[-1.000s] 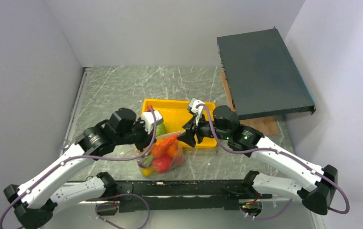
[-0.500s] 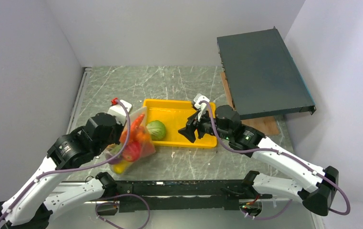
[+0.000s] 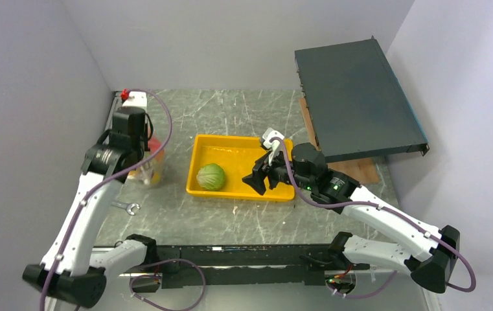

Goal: Place the food in the zip-top bag and seal the zipper
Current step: Place the zipper food storage bag at the center of the board.

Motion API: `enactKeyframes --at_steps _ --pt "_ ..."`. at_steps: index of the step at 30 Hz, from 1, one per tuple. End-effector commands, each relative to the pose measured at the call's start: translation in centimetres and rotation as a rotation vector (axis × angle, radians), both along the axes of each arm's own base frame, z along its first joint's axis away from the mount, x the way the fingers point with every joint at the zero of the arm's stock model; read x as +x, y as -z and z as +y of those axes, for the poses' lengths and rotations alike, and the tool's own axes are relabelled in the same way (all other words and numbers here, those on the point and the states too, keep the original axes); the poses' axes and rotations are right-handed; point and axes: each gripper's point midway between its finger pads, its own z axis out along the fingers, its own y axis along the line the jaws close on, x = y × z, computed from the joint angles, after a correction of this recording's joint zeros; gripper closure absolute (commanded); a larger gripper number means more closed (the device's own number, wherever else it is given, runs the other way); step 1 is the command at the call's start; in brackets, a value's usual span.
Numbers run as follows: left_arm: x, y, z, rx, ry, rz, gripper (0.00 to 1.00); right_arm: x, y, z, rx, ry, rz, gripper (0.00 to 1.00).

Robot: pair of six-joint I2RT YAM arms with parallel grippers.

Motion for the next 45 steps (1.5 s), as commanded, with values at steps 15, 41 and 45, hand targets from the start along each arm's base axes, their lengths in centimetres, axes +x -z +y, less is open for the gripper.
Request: enactKeyframes --at_steps 15,41,45 --pt "13.3 2.8 4.2 -0.507 -0.078 -0.052 1.0 -0.1 -1.6 0.4 0.062 -0.003 -0.01 0.27" --pt "4.2 -1.2 9.6 -0.47 -0.299 -0.158 0.24 4.0 -8.8 -4.6 0.072 0.397 -0.024 0.06" --pt "2.6 -8.7 6.7 -0.478 -0.146 -0.324 0.17 3.9 -13.3 -7.0 0.097 0.46 -0.101 0.0"
